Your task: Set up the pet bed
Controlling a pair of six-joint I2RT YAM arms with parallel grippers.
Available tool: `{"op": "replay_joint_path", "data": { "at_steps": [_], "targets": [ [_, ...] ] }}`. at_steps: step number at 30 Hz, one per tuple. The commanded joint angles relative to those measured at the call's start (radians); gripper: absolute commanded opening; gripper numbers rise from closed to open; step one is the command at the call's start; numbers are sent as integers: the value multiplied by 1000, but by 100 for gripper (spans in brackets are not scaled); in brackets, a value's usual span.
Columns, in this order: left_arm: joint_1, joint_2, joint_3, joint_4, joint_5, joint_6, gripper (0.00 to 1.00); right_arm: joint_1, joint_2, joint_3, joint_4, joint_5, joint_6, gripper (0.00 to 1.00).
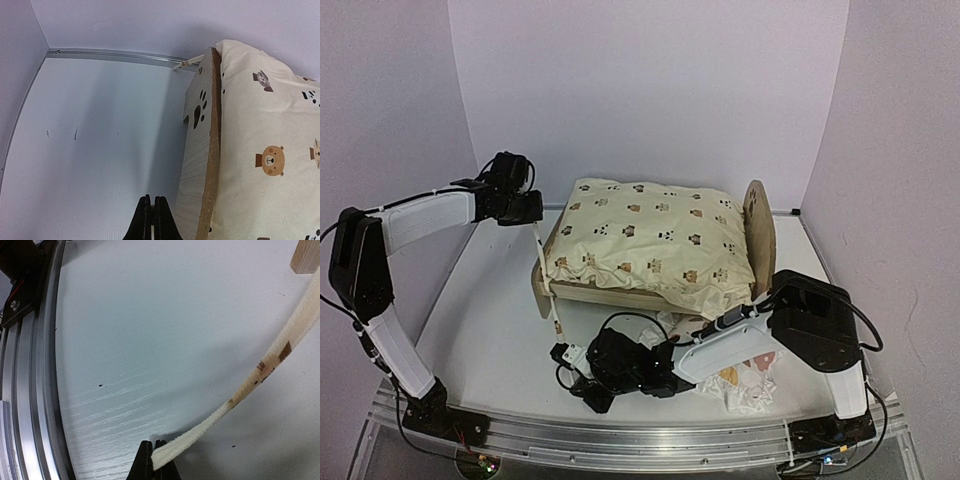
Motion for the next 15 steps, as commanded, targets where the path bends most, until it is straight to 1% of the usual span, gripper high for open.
{"op": "replay_joint_path", "data": {
  "at_steps": [1,6,11,15],
  "targets": [
    [28,-67,55,81,21,8,0,3,37,53,-81,-39,53,0],
    [28,-197,-41,46,112,-3,0,-34,29,94,-111,-22,111,0],
    [27,-339,-170,-4,195,-53,0,-49,11,118,-120,8,95,0],
    [22,-440,-302,-35,342,-92,0,-62,14,156,-135,61,89,0]
  ]
}}
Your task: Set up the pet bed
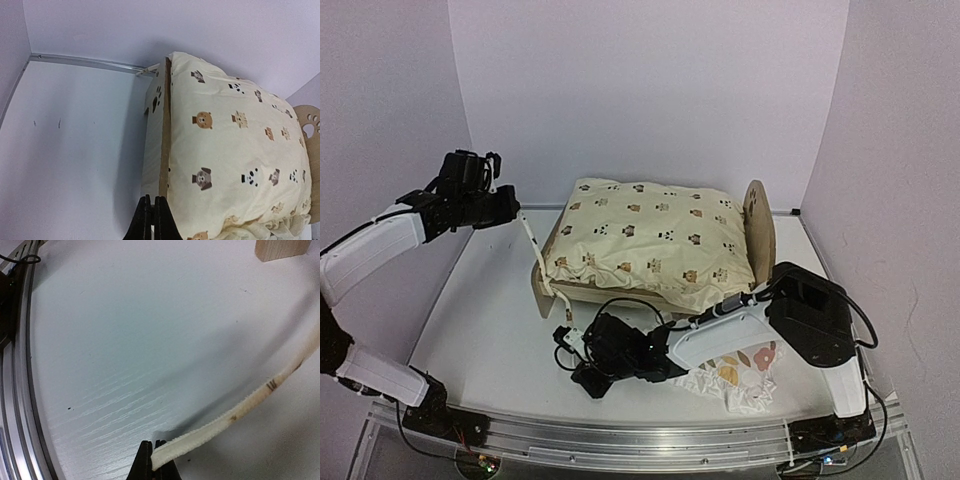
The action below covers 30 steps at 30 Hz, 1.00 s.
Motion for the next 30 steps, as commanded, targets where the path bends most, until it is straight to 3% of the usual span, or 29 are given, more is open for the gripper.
{"op": "replay_joint_path", "data": {
  "at_steps": [1,4,5,11,16,20,24,30],
  "targets": [
    [-9,-117,-151,-45,171,-53,0,-17,-5,75,-31,63,5,0],
    [-50,-219,-250,-89,134,-85,0,-27,-6,107,-67,82,2,4],
    [-61,-258,-279,-104,135,-96,0,-29,-10,109,-72,83,-2,9],
    [-148,-360,-444,-102,213,-156,0,-33,-56,104,-91,85,-23,22],
    [-278,-318,-489,-70,231,-222,0,-32,-119,82,-135,110,-43,40],
    [-295,-245,-529,-45,242,-223,0,-33,-187,29,-146,126,-44,53],
    [-304,-197,-556,-6,250,-226,2,-33,-259,-21,-162,157,-45,59],
    [-305,-220,-533,-11,190,-220,20,-33,-358,-73,-233,269,-66,65]
  ]
}}
